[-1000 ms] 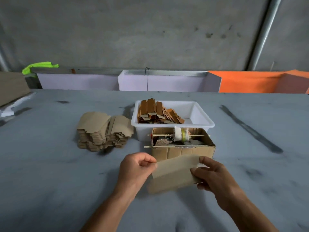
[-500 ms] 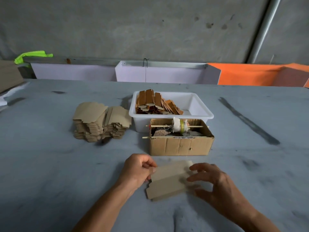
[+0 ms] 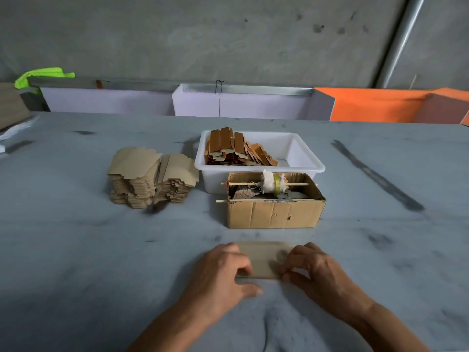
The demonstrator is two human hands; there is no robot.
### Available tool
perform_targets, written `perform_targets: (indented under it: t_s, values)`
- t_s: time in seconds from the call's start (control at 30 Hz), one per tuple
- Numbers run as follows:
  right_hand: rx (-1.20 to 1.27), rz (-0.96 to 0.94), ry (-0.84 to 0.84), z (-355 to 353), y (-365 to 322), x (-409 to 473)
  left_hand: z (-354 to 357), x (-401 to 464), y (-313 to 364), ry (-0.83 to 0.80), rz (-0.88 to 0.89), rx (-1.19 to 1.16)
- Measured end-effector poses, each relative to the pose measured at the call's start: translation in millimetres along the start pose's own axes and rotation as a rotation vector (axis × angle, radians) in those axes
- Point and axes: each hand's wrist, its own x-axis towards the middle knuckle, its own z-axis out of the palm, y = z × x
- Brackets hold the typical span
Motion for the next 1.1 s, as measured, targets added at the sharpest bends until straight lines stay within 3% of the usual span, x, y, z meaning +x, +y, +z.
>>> perform_targets:
  t_s: [0.17,0.4,0.7,0.93,1.1]
  values:
    - [-0.002,0.095,-0.072,-2,-1,8,0,6,-1,0.02,-0.051,0.063]
    - [0.125,0.269,-0.098,-2,-5,16,7,13,-4,0.011,-0.269,-0.008]
    - [-0.131,0.262,0.02,17,-13,10,13,23,-8,0.033,-0.383,-0.016]
    - [-0.216,0.177,0.087,15,-6,11,15,19,-6,0.122,-0.177,0.143]
    - [-0.215,0.178,-0.063,4,2,23,3,32,-7,-0.055,-0.021,0.255]
